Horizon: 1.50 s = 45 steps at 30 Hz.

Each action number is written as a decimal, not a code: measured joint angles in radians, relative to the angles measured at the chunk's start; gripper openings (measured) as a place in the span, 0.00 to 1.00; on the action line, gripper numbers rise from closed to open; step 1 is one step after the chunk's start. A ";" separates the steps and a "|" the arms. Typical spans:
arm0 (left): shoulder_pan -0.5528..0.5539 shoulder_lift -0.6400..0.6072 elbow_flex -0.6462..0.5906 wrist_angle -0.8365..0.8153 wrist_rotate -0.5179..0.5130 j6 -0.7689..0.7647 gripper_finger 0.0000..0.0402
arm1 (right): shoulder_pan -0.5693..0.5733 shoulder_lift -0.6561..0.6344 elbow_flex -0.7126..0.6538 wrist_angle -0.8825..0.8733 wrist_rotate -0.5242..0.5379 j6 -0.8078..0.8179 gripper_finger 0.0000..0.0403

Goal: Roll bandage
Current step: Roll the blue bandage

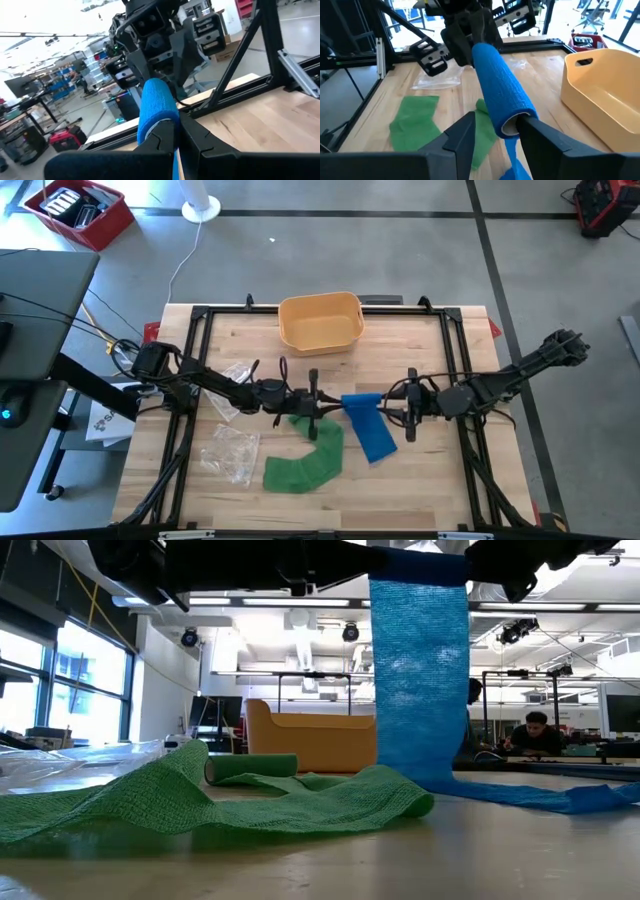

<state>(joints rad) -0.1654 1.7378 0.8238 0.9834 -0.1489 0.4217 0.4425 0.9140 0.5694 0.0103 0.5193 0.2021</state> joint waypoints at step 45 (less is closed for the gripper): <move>0.135 0.000 0.001 0.075 0.343 -0.659 0.03 | -0.010 0.038 0.002 0.090 -0.062 -0.248 0.25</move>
<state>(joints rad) -0.0308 1.7382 0.8246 1.0579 0.1940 -0.2376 0.4324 0.9516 0.5709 0.0999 0.4577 -0.0459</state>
